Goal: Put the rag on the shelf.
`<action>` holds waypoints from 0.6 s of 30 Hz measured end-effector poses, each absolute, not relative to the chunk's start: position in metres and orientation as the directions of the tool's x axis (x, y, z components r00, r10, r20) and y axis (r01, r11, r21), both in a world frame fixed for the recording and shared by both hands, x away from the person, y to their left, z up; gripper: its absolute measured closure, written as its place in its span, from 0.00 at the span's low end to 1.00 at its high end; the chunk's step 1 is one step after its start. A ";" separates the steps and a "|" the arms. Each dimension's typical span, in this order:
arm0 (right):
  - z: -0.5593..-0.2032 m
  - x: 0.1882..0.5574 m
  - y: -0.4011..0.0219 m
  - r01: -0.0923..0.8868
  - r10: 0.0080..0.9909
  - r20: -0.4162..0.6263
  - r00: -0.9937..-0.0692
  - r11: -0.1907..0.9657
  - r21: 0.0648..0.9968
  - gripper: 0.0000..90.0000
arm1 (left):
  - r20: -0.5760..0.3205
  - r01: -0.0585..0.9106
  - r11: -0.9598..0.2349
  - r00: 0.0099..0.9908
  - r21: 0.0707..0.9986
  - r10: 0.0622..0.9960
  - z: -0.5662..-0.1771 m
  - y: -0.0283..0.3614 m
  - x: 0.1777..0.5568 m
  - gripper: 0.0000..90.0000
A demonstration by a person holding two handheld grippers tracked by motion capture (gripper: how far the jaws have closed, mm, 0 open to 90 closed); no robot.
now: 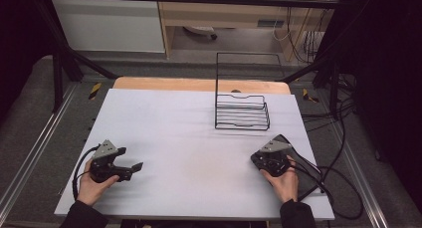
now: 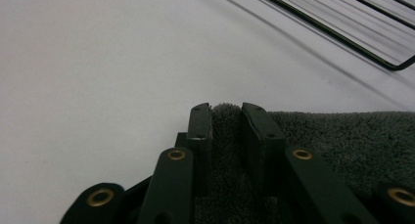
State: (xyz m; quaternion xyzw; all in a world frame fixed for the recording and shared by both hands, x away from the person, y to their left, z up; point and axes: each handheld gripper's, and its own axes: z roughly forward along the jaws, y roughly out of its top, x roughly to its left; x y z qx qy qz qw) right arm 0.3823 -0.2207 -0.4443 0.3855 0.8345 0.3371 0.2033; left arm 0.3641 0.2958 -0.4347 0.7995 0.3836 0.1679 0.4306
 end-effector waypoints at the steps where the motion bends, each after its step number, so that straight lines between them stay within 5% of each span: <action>1: -0.444 0.383 -0.220 0.501 0.778 -0.092 -0.622 0.485 0.716 0.88 | -0.061 0.468 -0.336 0.649 0.817 0.758 -0.435 0.296 0.364 0.10; 18: -0.425 0.376 -0.208 0.475 0.756 -0.028 -0.654 0.438 0.763 0.92 | -0.050 0.467 -0.346 0.649 0.814 0.759 -0.435 0.295 0.364 0.11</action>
